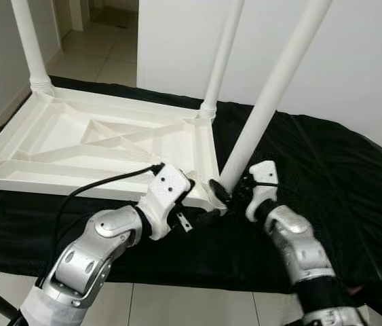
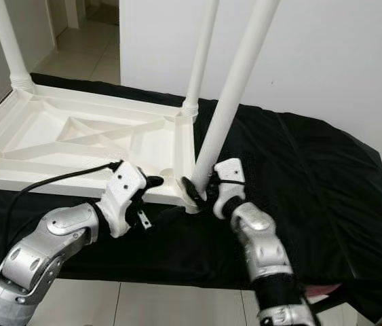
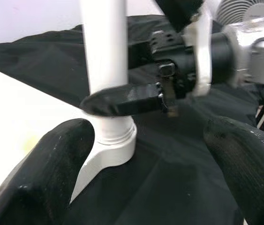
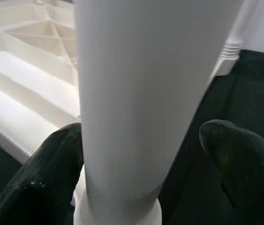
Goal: Building children table
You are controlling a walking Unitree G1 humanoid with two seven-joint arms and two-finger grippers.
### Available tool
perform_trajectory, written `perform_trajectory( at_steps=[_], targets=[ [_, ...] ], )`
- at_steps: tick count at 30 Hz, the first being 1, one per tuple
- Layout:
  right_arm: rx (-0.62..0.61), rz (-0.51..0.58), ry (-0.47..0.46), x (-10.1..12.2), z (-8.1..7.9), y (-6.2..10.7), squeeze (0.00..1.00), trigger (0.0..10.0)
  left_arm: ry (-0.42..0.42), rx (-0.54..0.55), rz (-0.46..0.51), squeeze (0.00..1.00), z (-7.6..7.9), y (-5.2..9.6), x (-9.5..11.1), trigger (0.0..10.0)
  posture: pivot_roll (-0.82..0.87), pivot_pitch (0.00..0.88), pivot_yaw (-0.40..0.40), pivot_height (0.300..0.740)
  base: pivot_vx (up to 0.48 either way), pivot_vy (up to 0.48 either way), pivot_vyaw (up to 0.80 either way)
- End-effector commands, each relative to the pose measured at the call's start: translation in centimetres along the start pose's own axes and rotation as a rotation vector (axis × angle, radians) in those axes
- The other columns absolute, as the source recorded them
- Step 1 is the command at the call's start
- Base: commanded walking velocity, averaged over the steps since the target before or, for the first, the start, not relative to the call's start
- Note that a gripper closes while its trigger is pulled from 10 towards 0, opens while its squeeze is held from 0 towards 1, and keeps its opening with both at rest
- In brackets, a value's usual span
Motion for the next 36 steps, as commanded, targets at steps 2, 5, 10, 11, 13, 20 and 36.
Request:
perform_trajectory(
  at_steps=[2,5,10,11,13,20,36],
  targets=[
    [0.05,-0.02,0.01,-0.8,0.0,0.0,0.0,10.0,-0.003,-0.092,-0.007,0.0,1.1,-0.2,0.1,10.0,0.05,0.0,-0.129,0.74,0.0,0.0,0.0],
    [0.12,-0.035,0.011,-1.2,-0.5,-0.6,0.0,10.0,-0.012,-0.094,-0.011,0.0,1.1,-0.1,0.2,10.0,0.06,0.0,-0.121,0.74,0.0,0.0,0.0],
    [0.216,-0.073,0.003,-2.0,-1.2,-1.5,0.0,10.0,-0.01,-0.093,-0.02,0.0,1.0,0.0,0.2,10.0,0.06,0.0,-0.121,0.74,0.0,0.0,0.0],
    [0.224,-0.079,0.004,-2.1,-1.2,-1.7,0.0,10.0,-0.01,-0.094,-0.022,0.0,1.0,0.0,0.2,10.0,0.06,0.0,-0.121,0.74,0.0,0.0,0.0],
    [0.233,-0.083,0.001,-2.3,-1.2,-1.9,0.0,10.0,-0.006,-0.094,-0.021,0.0,1.1,0.0,0.2,10.0,0.07,0.0,-0.13,0.74,0.0,0.0,0.0],
    [0.272,-0.1,-0.002,-2.3,-0.7,-2.7,0.0,0.0,-0.005,-0.098,-0.022,0.0,0.9,-0.2,0.6,10.0,0.07,0.0,-0.124,0.74,0.0,0.0,0.0],
    [0.109,-0.128,-0.093,-4.1,-1.5,-1.9,0.0,0.0,0.033,-0.084,-0.02,0.0,1.3,-0.2,0.0,10.0,0.05,0.01,-0.137,0.74,0.0,0.0,0.0]
  ],
)
Point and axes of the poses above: a point about 5 cm out from each wrist's last joint towards the gripper, its own y axis pointing back from the gripper into the wrist, its own x axis along the axis of the wrist's last joint, z = x × y, the point moved 3 cm from there along -y, pointing out of the wrist towards the gripper, and after that the axes turned 3 degrees about y, right-handed, at the moved point
